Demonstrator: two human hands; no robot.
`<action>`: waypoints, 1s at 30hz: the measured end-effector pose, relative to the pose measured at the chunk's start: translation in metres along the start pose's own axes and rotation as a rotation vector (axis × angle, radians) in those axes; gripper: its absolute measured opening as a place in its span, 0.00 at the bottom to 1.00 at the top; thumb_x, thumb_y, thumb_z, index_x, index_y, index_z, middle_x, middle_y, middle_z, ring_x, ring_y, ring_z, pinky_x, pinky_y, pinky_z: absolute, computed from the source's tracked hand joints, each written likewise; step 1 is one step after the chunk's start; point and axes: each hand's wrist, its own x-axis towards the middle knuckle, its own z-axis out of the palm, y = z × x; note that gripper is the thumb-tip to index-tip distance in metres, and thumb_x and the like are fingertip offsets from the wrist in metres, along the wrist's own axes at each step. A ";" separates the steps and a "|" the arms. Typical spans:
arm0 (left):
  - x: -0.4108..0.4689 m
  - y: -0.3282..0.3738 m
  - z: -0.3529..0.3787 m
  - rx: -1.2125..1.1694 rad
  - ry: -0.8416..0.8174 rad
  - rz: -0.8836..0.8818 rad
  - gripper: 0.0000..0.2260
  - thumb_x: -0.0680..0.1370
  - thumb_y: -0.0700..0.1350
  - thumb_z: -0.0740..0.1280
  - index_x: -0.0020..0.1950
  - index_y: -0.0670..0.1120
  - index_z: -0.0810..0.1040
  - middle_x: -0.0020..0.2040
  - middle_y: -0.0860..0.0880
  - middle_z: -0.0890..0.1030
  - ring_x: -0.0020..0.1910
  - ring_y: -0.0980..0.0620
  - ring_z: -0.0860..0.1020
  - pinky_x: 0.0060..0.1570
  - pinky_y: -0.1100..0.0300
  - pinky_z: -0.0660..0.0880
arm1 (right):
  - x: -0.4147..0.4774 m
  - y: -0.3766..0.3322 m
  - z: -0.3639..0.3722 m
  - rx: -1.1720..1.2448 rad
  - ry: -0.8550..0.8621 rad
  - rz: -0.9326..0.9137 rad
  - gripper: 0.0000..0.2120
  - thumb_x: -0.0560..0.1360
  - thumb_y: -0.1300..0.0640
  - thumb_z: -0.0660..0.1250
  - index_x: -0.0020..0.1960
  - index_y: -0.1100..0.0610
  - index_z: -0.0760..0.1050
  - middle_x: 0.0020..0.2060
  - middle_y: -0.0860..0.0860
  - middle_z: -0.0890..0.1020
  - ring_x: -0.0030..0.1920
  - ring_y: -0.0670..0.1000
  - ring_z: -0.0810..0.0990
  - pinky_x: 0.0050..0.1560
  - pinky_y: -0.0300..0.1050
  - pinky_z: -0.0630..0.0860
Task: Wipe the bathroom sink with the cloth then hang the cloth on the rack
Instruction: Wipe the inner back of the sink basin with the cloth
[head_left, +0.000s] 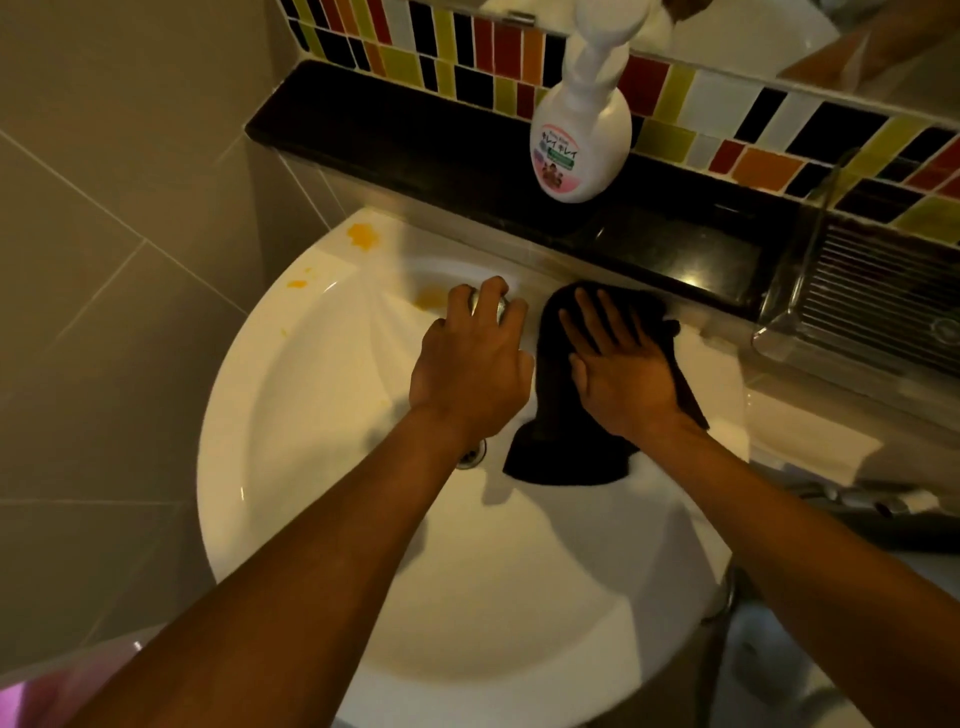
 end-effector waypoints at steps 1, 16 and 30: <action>0.000 0.000 0.000 0.002 0.002 -0.001 0.20 0.73 0.49 0.56 0.62 0.46 0.74 0.69 0.44 0.71 0.62 0.42 0.72 0.43 0.55 0.79 | 0.008 -0.006 -0.001 0.003 0.007 -0.038 0.29 0.79 0.47 0.43 0.78 0.54 0.51 0.78 0.55 0.53 0.78 0.59 0.50 0.76 0.58 0.50; 0.000 0.005 -0.007 0.002 -0.008 -0.002 0.16 0.76 0.48 0.59 0.62 0.45 0.73 0.70 0.44 0.68 0.62 0.41 0.70 0.43 0.56 0.76 | -0.049 0.008 0.009 0.111 -0.021 0.261 0.28 0.80 0.42 0.45 0.78 0.48 0.47 0.78 0.54 0.50 0.77 0.61 0.46 0.76 0.60 0.48; -0.001 0.002 0.001 -0.004 0.044 0.004 0.18 0.74 0.49 0.60 0.61 0.44 0.74 0.67 0.43 0.71 0.59 0.40 0.72 0.39 0.55 0.75 | -0.079 0.016 0.000 0.211 -0.099 0.432 0.31 0.80 0.44 0.46 0.77 0.57 0.41 0.78 0.56 0.44 0.78 0.57 0.41 0.76 0.58 0.38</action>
